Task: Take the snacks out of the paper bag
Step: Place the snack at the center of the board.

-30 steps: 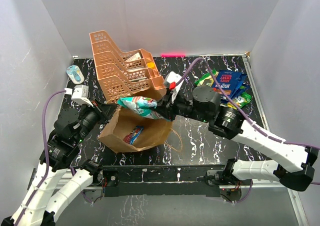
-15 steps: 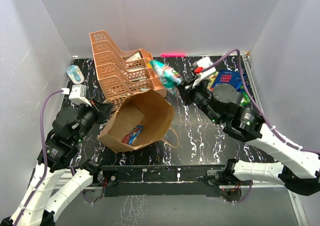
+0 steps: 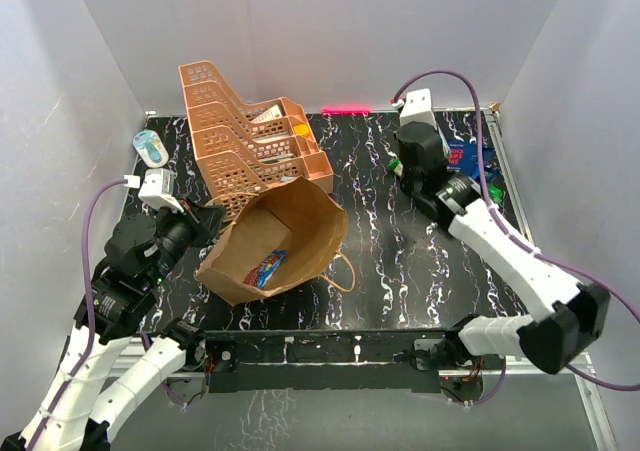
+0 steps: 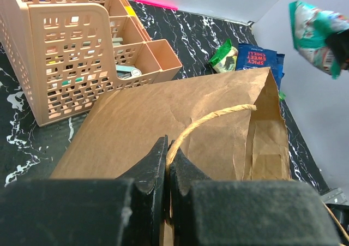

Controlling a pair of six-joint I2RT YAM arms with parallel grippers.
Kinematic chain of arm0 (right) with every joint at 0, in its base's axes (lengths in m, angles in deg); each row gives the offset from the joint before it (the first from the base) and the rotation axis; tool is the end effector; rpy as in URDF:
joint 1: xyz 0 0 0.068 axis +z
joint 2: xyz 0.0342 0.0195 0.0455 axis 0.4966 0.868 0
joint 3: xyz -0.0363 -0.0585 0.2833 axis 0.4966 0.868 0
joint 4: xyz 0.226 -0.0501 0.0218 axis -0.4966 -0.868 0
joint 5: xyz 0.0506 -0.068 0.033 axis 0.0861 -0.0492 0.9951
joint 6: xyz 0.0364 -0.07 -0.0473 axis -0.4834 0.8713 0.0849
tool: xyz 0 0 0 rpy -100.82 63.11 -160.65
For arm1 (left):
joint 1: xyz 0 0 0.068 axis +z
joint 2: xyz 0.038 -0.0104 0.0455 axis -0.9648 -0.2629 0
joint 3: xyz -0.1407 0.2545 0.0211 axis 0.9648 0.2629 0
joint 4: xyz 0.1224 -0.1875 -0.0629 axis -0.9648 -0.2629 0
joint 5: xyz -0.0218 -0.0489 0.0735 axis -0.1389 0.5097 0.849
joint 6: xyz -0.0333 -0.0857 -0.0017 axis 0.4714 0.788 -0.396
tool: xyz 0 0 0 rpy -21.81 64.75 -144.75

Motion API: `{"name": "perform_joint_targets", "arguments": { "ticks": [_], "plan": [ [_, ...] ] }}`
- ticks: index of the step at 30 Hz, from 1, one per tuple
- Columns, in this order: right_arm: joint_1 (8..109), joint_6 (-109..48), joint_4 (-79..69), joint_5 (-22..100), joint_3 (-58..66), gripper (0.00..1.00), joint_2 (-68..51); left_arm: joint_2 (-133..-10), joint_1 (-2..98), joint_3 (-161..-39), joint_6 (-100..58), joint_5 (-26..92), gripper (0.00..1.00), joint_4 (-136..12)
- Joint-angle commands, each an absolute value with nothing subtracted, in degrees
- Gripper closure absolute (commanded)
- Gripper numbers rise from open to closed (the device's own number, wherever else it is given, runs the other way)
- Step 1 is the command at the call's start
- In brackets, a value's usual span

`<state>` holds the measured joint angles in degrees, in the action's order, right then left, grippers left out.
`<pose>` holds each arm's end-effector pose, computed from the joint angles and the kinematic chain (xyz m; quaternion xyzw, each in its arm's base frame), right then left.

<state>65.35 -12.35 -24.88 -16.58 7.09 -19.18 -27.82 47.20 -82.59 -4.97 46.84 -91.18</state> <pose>0.2463 0.1010 0.4068 -0.0778 0.7750 -0.2075 0.5918 0.1011 -0.0440 0.3895 -0.0306 0.7337 -0.2819 0.6175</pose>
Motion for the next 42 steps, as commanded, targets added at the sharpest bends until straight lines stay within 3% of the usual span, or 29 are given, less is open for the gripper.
{"name": "perform_joint_targets", "arguments": {
  "ticks": [1, 14, 24, 30, 42],
  "plan": [
    [57.3, -17.8, -28.8, -8.9, 6.8, 0.92, -14.6, -27.1, 47.1, -84.3, -6.5, 47.4, 1.00, -91.5],
    [50.6, -15.0, -29.5, -6.1, -3.0, 0.92, -3.9, -26.4, 47.1, -85.6, -9.0, 46.4, 1.00, -91.5],
    [47.4, -0.4, -20.2, -8.3, -6.8, 0.92, 9.6, -26.1, 47.1, -84.5, -7.8, 43.9, 1.00, -89.7],
    [47.5, 13.3, -10.1, -11.6, -3.8, 0.92, 17.1, -25.6, 47.1, -84.0, -6.9, 43.7, 1.00, -89.5],
    [48.4, 21.8, 5.8, -17.5, 7.4, 0.92, 23.9, -24.8, 47.1, -84.1, -6.5, 44.1, 1.00, -90.6]
  ]
}}
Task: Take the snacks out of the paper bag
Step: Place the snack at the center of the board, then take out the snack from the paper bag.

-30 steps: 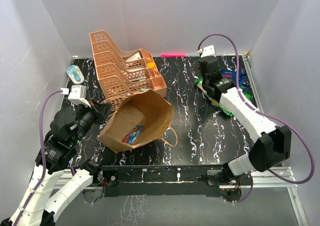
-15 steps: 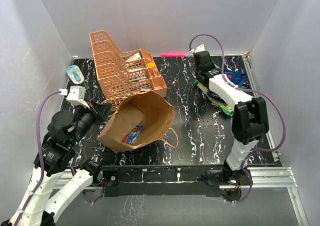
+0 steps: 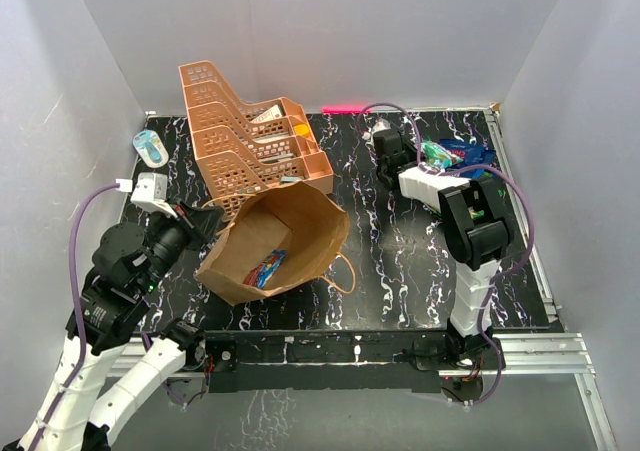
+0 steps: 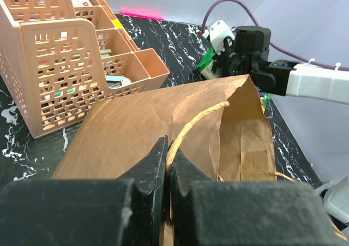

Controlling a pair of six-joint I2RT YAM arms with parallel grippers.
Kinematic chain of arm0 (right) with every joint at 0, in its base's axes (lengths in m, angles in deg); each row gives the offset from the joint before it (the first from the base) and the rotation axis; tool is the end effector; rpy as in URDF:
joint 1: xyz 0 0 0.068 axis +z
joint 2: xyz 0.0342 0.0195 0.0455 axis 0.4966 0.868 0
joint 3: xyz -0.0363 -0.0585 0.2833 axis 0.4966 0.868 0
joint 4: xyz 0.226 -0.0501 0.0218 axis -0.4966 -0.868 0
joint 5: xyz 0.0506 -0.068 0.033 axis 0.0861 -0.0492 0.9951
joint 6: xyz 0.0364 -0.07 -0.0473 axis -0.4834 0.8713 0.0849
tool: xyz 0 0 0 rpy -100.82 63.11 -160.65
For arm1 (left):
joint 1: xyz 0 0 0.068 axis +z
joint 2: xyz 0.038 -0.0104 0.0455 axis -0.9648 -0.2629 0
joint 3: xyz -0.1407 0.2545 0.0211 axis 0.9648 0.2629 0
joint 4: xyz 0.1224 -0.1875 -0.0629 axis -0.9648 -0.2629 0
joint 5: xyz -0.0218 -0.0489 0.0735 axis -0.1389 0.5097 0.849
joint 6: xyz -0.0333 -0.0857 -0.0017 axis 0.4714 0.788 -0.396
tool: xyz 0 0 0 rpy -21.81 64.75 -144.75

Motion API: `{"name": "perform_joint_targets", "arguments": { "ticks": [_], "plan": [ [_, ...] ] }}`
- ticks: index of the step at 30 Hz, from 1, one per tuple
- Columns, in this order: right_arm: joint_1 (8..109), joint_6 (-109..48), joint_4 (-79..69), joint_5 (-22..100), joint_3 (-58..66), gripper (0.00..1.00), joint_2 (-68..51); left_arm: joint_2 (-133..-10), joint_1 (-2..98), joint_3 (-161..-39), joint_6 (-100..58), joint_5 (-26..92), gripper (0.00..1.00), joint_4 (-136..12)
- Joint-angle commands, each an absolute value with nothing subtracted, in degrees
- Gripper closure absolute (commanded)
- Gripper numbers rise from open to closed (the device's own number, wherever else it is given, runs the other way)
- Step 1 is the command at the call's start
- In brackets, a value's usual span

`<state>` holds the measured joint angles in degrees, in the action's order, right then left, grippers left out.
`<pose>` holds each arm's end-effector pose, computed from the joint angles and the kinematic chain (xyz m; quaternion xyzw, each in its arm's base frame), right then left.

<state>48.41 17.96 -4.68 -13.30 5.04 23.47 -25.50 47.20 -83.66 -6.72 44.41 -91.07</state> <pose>0.4343 0.0854 0.2045 -0.2775 0.8046 -0.4131 0.3241 0.0874 -0.0408 0.3992 -0.0060 0.7133 -0.2970 0.6348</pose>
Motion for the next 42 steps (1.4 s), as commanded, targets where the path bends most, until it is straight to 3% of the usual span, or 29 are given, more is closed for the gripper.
{"name": "perform_joint_targets", "arguments": {
  "ticks": [1, 9, 12, 16, 20, 24, 28, 31, 37, 42],
  "plan": [
    [48.5, 21.7, 6.4, -17.3, 7.9, 0.92, 24.3, -24.8, 47.1, -84.1, -6.5, 44.0, 1.00, -90.6],
    [48.5, 18.3, 5.9, -15.8, 9.8, 0.79, 26.9, -24.3, 47.1, -84.4, -6.4, 43.8, 1.00, -91.1],
    [48.5, 15.3, 2.8, -15.0, 9.1, 0.60, 26.7, -24.3, 47.1, -84.4, -6.2, 43.4, 1.00, -91.1],
    [48.6, 8.5, -6.2, -13.3, 6.6, 0.52, 23.8, -24.7, 47.1, -84.0, -5.5, 42.5, 1.00, -90.5],
    [48.7, 0.2, -15.9, -9.2, 5.5, 0.29, 17.8, -25.3, 47.1, -83.6, -4.8, 41.3, 1.00, -89.7],
    [48.7, -8.6, -23.1, -3.0, 8.4, 0.19, 8.4, -26.5, 47.1, -83.7, -4.7, 39.9, 1.00, -89.5],
    [48.7, -20.4, -27.3, 12.9, 12.8, 0.17, -2.9, -27.7, 47.1, -84.3, -5.1, 38.1, 1.00, -89.6],
    [48.6, -25.6, -24.5, 33.9, 20.6, 0.17, -13.3, -28.3, 47.1, -84.2, -6.0, 33.8, 1.00, -88.6],
    [48.8, -24.3, -18.6, 59.4, 26.2, 0.20, -33.3, -29.1, 47.1, -81.2, -5.3, 12.0, 1.00, -78.9],
    [51.1, -19.4, -19.1, 75.7, 25.1, 0.29, -38.2, -28.9, 47.1, -77.4, -4.4, 6.4, 1.00, -77.7]
  ]
}}
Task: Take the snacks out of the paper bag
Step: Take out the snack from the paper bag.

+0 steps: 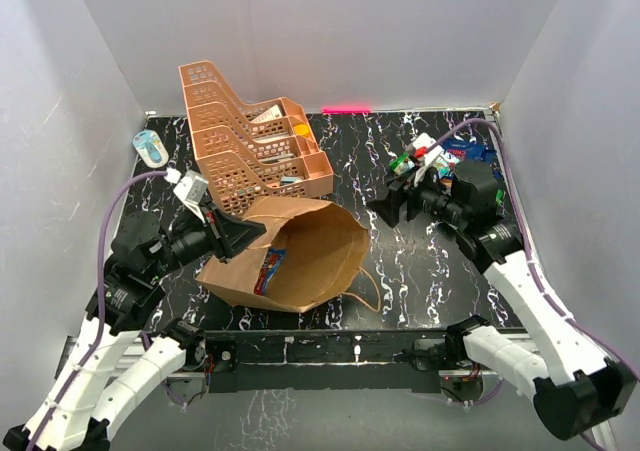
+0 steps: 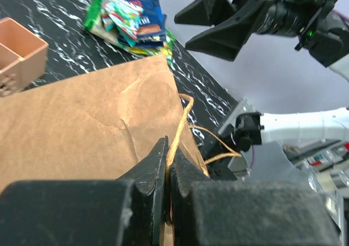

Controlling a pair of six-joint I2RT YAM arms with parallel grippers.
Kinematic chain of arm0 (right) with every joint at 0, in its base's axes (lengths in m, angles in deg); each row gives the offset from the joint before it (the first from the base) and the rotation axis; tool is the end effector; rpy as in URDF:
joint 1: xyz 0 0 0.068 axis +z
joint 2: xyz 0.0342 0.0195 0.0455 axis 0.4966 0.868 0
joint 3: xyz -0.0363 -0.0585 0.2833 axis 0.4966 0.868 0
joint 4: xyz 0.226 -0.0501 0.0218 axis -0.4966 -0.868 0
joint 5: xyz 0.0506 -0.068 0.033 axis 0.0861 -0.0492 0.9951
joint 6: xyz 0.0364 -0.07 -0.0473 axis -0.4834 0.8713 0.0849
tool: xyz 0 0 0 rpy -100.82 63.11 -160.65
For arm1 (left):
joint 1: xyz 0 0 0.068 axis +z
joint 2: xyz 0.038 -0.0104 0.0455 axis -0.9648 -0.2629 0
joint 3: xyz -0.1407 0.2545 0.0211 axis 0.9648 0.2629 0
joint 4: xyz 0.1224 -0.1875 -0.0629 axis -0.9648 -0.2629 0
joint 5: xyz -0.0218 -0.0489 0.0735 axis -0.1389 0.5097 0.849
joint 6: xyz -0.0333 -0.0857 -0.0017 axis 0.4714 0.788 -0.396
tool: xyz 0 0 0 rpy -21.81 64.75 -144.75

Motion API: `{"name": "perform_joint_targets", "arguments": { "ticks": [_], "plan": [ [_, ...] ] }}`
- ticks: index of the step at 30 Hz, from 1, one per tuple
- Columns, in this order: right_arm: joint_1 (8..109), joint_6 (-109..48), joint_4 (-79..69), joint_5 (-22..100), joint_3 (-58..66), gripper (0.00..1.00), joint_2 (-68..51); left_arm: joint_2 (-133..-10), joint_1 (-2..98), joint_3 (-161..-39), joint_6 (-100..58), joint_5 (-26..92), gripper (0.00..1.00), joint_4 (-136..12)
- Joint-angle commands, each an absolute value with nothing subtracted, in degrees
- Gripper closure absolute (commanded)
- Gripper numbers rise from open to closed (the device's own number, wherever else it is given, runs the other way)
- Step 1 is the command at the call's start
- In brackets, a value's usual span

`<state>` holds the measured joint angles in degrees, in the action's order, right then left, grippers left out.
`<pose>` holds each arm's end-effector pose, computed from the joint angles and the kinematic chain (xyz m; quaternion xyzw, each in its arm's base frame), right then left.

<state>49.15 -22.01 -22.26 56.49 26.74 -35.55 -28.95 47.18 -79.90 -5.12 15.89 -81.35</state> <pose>0.1853 0.1026 0.3493 -0.2696 0.7586 0.2648 0.5308 0.0850 -0.0846 0.3984 0.1606 0.6800 -0.4584 0.5492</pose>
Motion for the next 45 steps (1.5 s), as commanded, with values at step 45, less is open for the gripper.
{"name": "perform_joint_targets", "arguments": {
  "ticks": [45],
  "plan": [
    [108.8, -13.9, 34.3, 32.7, 52.7, 0.42, -16.0, -16.8, 47.1, -67.8, 4.4, 21.4, 1.00, -95.8]
  ]
}}
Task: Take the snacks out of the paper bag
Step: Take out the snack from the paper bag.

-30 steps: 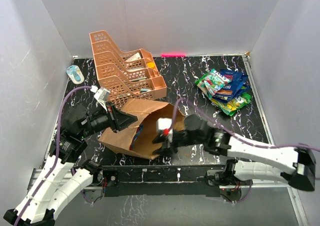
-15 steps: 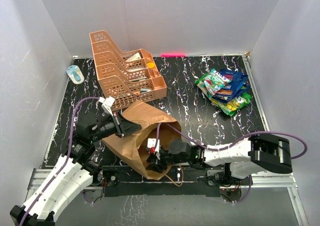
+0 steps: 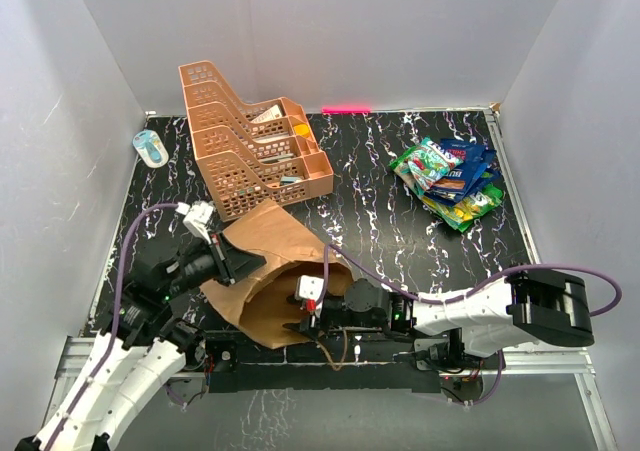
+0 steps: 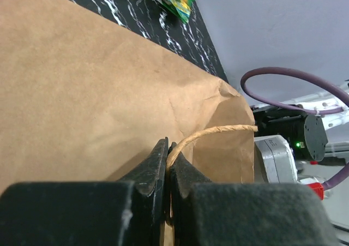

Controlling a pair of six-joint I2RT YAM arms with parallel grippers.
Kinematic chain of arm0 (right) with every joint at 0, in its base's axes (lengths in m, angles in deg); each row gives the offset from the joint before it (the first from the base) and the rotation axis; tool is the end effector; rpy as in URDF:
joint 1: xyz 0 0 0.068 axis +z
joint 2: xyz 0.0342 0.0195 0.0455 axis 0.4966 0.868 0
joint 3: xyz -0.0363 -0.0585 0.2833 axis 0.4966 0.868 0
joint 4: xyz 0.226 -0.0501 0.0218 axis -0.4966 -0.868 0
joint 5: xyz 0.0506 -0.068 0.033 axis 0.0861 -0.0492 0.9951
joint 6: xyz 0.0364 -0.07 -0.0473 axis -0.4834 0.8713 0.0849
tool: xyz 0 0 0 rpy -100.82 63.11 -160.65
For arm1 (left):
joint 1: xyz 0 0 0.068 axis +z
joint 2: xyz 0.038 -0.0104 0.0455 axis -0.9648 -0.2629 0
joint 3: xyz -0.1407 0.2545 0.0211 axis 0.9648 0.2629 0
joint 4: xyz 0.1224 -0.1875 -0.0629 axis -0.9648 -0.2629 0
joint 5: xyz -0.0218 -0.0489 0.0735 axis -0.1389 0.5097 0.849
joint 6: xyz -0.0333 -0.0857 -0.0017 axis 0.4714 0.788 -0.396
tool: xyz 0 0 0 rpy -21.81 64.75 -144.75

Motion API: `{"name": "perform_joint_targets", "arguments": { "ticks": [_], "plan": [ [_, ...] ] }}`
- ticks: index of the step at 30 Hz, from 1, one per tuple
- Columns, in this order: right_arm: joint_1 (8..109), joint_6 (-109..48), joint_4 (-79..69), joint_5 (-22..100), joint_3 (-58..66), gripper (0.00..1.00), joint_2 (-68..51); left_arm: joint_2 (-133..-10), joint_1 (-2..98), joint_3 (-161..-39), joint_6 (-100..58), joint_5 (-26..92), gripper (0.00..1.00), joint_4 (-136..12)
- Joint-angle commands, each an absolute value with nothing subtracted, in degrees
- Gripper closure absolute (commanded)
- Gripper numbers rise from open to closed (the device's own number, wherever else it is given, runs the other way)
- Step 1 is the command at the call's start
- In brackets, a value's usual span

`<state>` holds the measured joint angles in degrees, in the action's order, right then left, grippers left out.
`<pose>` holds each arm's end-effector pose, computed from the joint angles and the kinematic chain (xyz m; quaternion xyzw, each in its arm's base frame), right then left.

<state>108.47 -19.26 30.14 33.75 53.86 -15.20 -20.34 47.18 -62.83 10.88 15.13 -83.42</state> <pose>0.0515 0.2766 0.2268 -0.5333 0.5815 0.3860 0.4779 0.0790 -0.0826 0.3058 0.0457 0.7539 -0.5073 0.4151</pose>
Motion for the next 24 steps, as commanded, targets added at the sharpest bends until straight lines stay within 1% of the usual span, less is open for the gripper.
{"name": "perform_joint_targets", "arguments": {
  "ticks": [1, 6, 10, 12, 14, 17, 20, 24],
  "plan": [
    [108.9, -12.9, 33.8, 33.8, 52.2, 0.41, -15.9, -15.6, 47.1, -67.7, 4.7, 22.5, 1.00, -95.8],
    [110.3, -7.5, 33.0, 33.8, 51.0, 0.35, -17.8, -11.3, 47.1, -65.1, 7.7, 24.6, 1.00, -96.1],
    [110.4, -1.7, 32.0, 32.5, 51.0, 0.32, -19.1, -10.5, 47.1, -61.2, 11.4, 24.1, 1.00, -90.1],
    [110.3, 4.7, 30.4, 34.1, 51.6, 0.34, -19.3, -12.5, 47.1, -59.9, 12.6, 22.5, 1.00, -86.1],
    [110.4, 14.6, 31.1, 37.6, 53.8, 0.35, -20.9, -15.7, 47.1, -59.7, 13.2, 20.1, 1.00, -82.7],
    [110.3, 23.8, 33.7, 39.9, 55.4, 0.36, -21.4, -19.7, 47.1, -61.3, 11.8, 17.6, 1.00, -81.5],
    [110.4, 28.7, 29.3, 43.9, 51.4, 0.38, -18.6, -20.4, 47.1, -63.4, 9.2, 17.3, 1.00, -82.8],
    [110.4, 34.3, 32.7, 46.6, 49.7, 0.37, -14.0, -17.8, 47.1, -64.6, 6.9, 17.6, 1.00, -84.9]
  ]
}}
